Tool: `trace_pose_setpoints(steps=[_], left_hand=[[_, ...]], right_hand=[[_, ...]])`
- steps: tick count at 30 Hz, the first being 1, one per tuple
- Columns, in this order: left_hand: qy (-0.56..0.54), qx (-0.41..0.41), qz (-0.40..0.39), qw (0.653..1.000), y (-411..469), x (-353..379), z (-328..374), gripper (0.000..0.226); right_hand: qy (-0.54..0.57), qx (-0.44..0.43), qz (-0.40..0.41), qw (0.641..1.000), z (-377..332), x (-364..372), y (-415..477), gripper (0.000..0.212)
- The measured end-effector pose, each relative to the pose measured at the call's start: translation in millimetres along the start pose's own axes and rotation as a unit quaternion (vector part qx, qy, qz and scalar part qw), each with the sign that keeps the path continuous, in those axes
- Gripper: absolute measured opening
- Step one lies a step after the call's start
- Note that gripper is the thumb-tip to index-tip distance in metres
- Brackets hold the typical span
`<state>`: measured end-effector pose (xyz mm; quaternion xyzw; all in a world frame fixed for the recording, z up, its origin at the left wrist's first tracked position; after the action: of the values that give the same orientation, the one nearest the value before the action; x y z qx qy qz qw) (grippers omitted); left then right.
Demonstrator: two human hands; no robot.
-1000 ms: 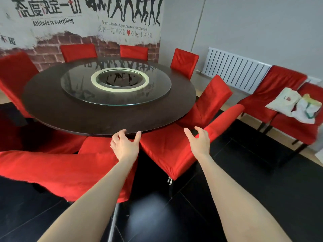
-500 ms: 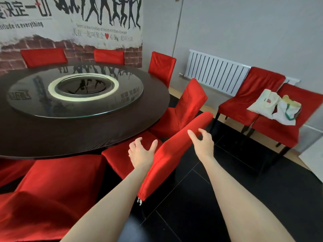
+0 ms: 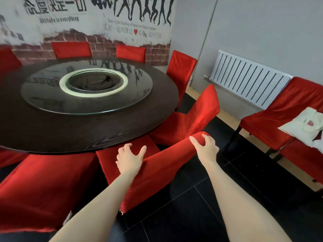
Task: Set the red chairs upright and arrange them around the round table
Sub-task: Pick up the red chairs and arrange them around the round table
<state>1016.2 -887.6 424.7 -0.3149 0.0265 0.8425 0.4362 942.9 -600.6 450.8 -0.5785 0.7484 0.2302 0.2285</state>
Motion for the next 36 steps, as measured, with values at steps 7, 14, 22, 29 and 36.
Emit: trace_pose_setpoints(steps=[7, 14, 22, 29, 36], left_hand=[[0.02, -0.092, 0.161, 0.983, -11.2, -4.8, -6.2, 0.065], [-0.048, -0.192, 0.238, 0.951, -70.4, 24.7, -28.3, 0.07], [-0.085, -0.237, 0.256, 0.933, -77.3, 32.7, -24.0, 0.084], [-0.097, -0.265, 0.266, 0.922, -72.8, 43.0, -25.1, 0.083], [-0.095, -0.274, 0.268, 0.919, -71.6, 45.1, -20.9, 0.08]], right_hand=[[-0.021, -0.047, -0.105, 0.993, 30.9, 3.1, 70.1, 0.075], [-0.03, -0.109, -0.203, 0.973, 48.0, 4.8, 96.0, 0.075], [-0.04, -0.122, -0.26, 0.957, 47.2, 17.6, 111.7, 0.075], [-0.028, -0.137, -0.257, 0.956, 55.4, 23.5, 121.0, 0.072], [-0.018, -0.145, -0.252, 0.957, 55.6, 23.1, 124.9, 0.069]])
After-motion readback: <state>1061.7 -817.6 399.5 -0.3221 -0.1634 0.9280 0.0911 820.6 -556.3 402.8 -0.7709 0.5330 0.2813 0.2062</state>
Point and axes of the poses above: each hand's wrist, its own y-axis towards the middle knuckle, its own x-axis out of the palm, z = x × y, the point moved 5 cm from there along y, towards the middle knuckle, and after that the axes turned 7 degrees about -x, right-handed, at the moved point
